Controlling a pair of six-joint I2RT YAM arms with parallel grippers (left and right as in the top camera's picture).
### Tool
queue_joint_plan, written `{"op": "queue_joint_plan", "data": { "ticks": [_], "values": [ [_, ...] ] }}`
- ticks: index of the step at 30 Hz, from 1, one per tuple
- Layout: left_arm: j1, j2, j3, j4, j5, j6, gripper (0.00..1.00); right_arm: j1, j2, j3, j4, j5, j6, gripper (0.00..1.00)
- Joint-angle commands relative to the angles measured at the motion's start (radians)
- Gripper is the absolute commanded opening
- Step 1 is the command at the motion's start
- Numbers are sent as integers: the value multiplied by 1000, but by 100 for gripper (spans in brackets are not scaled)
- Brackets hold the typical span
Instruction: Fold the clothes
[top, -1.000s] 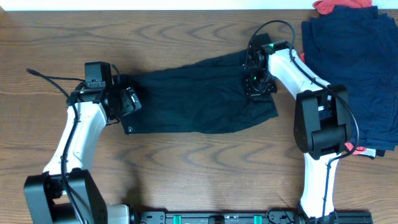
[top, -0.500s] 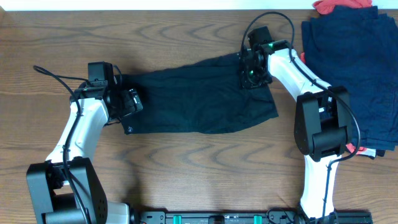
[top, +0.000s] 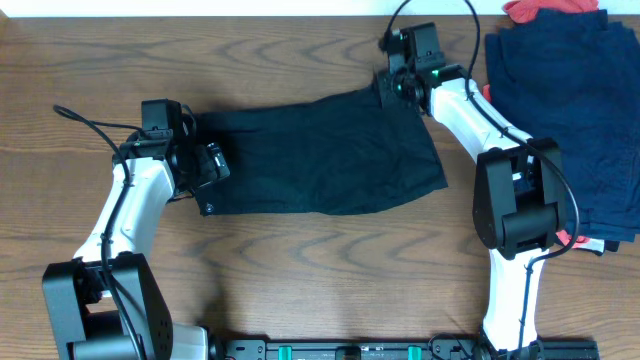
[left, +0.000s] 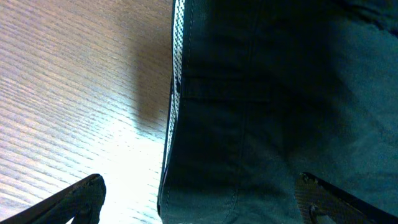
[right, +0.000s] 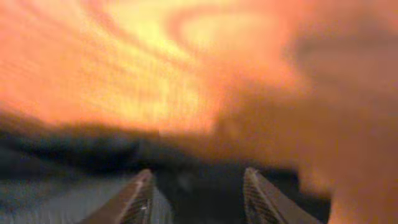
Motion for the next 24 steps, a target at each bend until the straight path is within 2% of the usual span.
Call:
{"op": "queue_joint_plan", "data": {
  "ticks": [1, 4, 8, 11, 14, 19, 24],
  "values": [
    [2, 7, 15, -2, -1, 16, 98, 0, 53, 2, 63, 32, 6, 51],
    [3, 7, 15, 1, -1, 16, 98, -7, 66, 2, 66, 21, 13, 52],
    [4, 7, 15, 5, -1, 17, 98, -17, 29, 15, 21, 18, 11, 65],
    [3, 7, 15, 5, -1, 17, 98, -27, -29, 31, -17, 19, 11, 79],
    [3, 7, 15, 5, -1, 17, 98, -36, -105, 46, -46, 19, 10, 99],
    [3, 7, 15, 0, -1, 16, 98, -49, -207, 55, -122, 19, 11, 99],
    [6, 7, 11, -40, -2, -11, 98, -43, -230, 54, -352, 11, 11, 99]
  ]
}}
